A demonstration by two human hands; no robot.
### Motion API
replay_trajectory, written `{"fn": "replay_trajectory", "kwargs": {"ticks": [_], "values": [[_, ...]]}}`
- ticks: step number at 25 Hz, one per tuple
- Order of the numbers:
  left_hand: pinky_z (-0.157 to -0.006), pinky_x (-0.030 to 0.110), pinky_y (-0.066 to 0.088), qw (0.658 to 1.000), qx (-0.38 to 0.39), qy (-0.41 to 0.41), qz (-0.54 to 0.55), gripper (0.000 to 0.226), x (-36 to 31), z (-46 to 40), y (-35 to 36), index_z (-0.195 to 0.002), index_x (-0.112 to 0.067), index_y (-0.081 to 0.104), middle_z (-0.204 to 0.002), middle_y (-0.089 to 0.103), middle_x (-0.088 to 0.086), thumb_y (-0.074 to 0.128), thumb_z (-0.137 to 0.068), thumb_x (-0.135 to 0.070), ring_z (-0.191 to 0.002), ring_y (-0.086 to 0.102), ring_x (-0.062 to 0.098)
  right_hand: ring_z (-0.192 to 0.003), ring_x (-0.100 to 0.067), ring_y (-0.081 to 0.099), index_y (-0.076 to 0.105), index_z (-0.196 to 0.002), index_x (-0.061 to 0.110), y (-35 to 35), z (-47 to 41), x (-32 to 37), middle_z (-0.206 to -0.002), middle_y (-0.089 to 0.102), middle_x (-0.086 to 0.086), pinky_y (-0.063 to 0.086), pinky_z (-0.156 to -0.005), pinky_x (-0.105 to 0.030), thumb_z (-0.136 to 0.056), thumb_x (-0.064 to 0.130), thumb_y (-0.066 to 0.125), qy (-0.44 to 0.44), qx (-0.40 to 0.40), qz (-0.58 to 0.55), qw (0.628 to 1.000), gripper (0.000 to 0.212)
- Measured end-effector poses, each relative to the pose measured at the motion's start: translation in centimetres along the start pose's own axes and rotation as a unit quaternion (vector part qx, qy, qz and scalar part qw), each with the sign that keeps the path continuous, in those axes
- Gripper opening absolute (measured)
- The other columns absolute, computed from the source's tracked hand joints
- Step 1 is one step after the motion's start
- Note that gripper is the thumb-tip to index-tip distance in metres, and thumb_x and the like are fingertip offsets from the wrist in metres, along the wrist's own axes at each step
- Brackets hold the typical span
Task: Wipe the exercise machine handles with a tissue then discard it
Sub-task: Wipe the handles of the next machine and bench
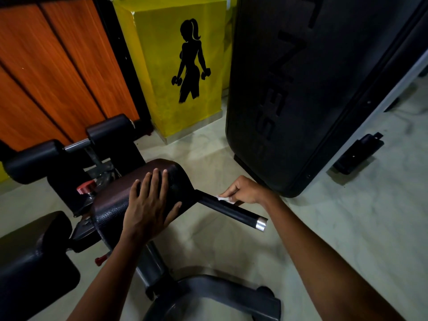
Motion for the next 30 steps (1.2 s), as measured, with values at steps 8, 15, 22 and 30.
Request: {"fn": "replay_trajectory", "kwargs": {"ticks": [8, 15, 22, 30], "values": [[-0.099, 0.054, 0.035, 1.000, -0.002, -0.001, 0.005, 0.083, -0.1, 0.0, 0.0, -0.142, 0.004, 0.033, -0.140, 0.041, 0.028, 0.029, -0.090, -0.060, -0.125, 0.044, 0.043, -0.066, -0.017, 0.064, 0.064, -0.111, -0.007, -2.8, 3.9, -3.1, -0.081, 0.066, -0.010, 0.058, -0.059, -0.025, -0.080, -0.020, 0.049, 0.152, 0.076, 0.021, 0.985, 0.037], [-0.100, 0.054, 0.035, 1.000, -0.008, -0.001, 0.006, 0.082, 0.0, 0.0, 0.2, -0.144, 0.003, 0.030, -0.142, 0.040, 0.027, 0.028, -0.090, -0.060, -0.126, 0.042, 0.042, -0.092, -0.017, 0.066, 0.074, -0.096, 0.006, -1.1, 2.2, 3.1, -0.101, 0.072, -0.010, 0.050, -0.077, -0.021, -0.083, 0.000, 0.056, -0.096, -0.151, 0.180, 0.967, 0.022], [-0.101, 0.054, 0.034, 1.000, -0.017, 0.005, 0.016, 0.082, 0.1, -0.1, 0.7, -0.145, 0.002, 0.028, -0.143, 0.039, 0.027, 0.031, -0.090, -0.059, -0.127, 0.042, 0.042, -0.086, -0.033, 0.063, 0.068, -0.089, 0.005, 6.6, -0.1, 6.3, -0.090, 0.067, -0.015, 0.047, -0.067, -0.033, -0.084, -0.002, 0.053, -0.190, -0.202, 0.275, 0.921, 0.017], [-0.103, 0.055, 0.033, 0.999, -0.014, 0.011, 0.035, 0.083, 0.3, -0.1, 0.9, -0.146, 0.001, 0.026, -0.144, 0.037, 0.027, 0.029, -0.090, -0.061, -0.128, 0.040, 0.042, -0.104, -0.033, 0.052, 0.056, -0.113, 0.000, 7.3, 1.9, 4.1, -0.116, 0.052, -0.017, 0.048, -0.082, -0.043, -0.093, 0.007, 0.036, -0.237, -0.114, 0.463, 0.847, 0.030]]}}
Point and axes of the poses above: each hand's wrist, its own z-axis away from the middle knuckle, its own y-axis out of the palm, x = y × z, the point moved 5 cm from there along -z, towards the middle knuckle
